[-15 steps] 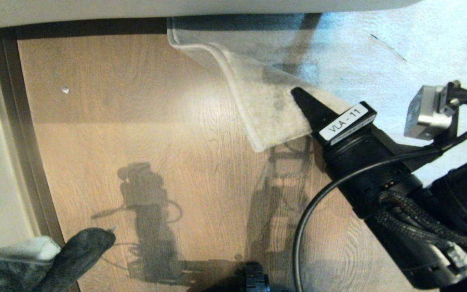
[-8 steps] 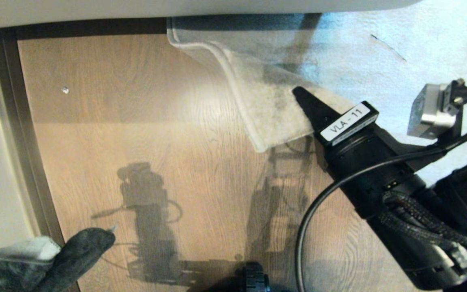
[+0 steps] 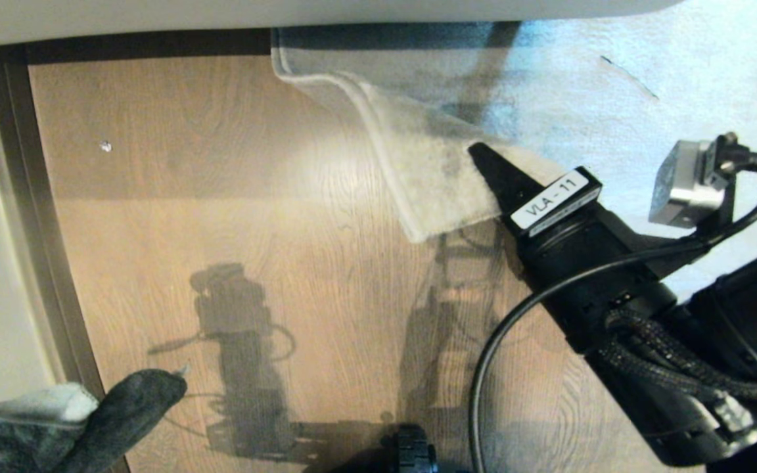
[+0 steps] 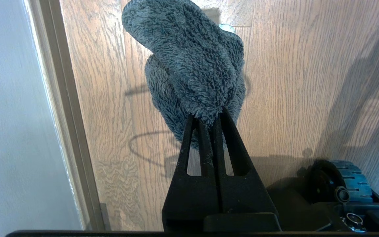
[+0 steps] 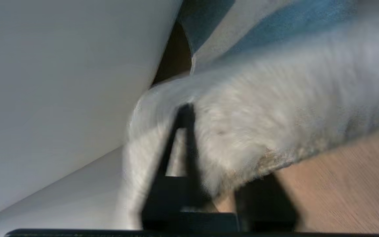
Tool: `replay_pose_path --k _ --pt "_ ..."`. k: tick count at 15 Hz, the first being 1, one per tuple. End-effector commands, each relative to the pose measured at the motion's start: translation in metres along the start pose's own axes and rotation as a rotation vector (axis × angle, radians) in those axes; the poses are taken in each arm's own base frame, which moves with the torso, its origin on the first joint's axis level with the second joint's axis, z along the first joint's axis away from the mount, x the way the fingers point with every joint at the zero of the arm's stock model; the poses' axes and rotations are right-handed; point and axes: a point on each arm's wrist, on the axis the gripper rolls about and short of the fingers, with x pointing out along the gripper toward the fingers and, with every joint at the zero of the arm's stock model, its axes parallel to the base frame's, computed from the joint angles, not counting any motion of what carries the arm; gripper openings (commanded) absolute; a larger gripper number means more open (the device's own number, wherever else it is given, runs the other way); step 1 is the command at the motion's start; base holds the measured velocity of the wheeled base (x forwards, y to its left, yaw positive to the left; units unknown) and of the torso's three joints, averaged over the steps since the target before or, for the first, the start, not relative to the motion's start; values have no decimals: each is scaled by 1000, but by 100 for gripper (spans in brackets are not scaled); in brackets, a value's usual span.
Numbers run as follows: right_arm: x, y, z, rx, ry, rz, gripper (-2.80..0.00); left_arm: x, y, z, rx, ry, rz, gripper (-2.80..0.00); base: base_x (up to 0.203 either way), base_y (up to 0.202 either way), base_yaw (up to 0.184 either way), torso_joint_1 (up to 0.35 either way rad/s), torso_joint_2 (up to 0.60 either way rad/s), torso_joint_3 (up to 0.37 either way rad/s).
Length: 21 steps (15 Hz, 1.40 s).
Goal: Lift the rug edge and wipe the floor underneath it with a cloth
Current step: Lay down the carpet
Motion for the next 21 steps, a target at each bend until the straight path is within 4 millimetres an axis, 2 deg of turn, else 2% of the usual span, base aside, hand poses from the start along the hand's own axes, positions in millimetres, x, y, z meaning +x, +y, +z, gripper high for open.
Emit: replay_pose_path --k 1,8,11,15,17,21 --pt "0 0 0 28 -21 18 0 0 0 0 0 0 0 -280 0 0 0 0 0 0" --pt "-2 -6 -6 69 2 -1 0 0 0 0 0 0 1 -280 0 0 0 0 0 0" --pt "-14 -15 -21 79 74 -40 0 0 0 0 0 0 0 -280 0 0 0 0 0 0" --pt "-30 -13 -30 128 126 -56 0 0 0 0 0 -1 1 -280 0 0 0 0 0 0" --pt "-40 -18 -38 123 167 -85 0 0 0 0 0 0 1 -280 0 0 0 0 0 0" --pt "-44 -29 -49 127 196 -132 0 0 0 0 0 0 0 -280 0 0 0 0 0 0"
